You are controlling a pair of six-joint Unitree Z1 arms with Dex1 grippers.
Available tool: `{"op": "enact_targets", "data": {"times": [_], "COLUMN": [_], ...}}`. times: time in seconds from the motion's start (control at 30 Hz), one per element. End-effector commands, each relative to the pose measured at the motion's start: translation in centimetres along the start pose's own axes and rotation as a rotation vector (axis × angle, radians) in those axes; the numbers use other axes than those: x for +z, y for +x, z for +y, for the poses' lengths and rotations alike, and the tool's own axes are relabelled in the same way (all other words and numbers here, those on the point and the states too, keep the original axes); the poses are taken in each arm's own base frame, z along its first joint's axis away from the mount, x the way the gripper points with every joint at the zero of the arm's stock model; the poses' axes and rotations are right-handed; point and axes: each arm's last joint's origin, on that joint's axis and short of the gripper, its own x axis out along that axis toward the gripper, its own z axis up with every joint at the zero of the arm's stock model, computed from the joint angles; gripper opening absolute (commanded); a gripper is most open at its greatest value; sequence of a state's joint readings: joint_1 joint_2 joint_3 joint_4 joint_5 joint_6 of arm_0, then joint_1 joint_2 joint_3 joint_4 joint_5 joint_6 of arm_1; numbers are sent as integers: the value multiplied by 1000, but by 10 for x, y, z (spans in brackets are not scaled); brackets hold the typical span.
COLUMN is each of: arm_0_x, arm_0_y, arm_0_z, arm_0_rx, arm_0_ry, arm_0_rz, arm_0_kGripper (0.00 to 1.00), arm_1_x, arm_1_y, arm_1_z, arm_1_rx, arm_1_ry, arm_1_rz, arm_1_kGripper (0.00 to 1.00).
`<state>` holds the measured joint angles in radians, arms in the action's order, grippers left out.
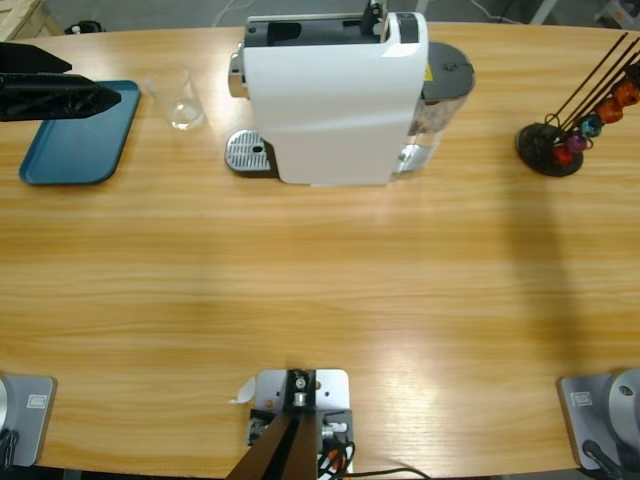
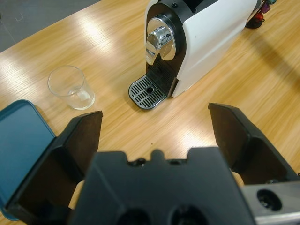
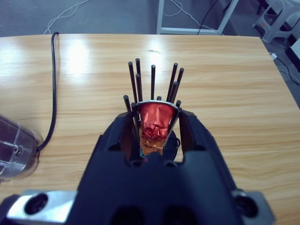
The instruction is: Pour coffee
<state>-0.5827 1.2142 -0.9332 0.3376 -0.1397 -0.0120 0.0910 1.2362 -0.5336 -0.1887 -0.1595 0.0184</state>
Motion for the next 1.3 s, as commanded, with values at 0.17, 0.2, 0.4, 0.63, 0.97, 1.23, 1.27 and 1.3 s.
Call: {"op": "enact_targets", "data": {"times": [0.17,0.2,0.4,0.63,0.97,1.23,1.27,1.3], "arm_0_x": [-16,-16,-16,-17,-18,-20,-20,-21], "arm_0_y": [10,11,12,11,12,12,12,12], "arm_0_z": [0,0,0,0,0,0,0,0], "arm_0_rx": [6,6,6,5,6,4,3,3], "arm_0_ry": [-12,-14,-13,-14,-14,-13,-13,-13], "arm_0_rz": [56,58,57,58,58,62,63,64], "arm_0_kGripper": [982,982,982,982,982,982,982,982], "arm_1_x": [-8,-9,-3,10,9,27,29,30], "arm_1_y": [-9,-7,-10,-15,-13,-12,-12,-12], "arm_1_z": [-4,-3,-4,-5,-5,-5,-6,-6], "arm_1_rx": [0,1,-1,-8,-16,-31,-37,-40], "arm_1_ry": [-18,-19,-25,-22,-24,-16,-16,-16], "arm_1_rz": [12,16,-8,-33,-22,-58,-61,-64], "arm_1_kGripper": [259,258,131,126,126,128,127,127]}}
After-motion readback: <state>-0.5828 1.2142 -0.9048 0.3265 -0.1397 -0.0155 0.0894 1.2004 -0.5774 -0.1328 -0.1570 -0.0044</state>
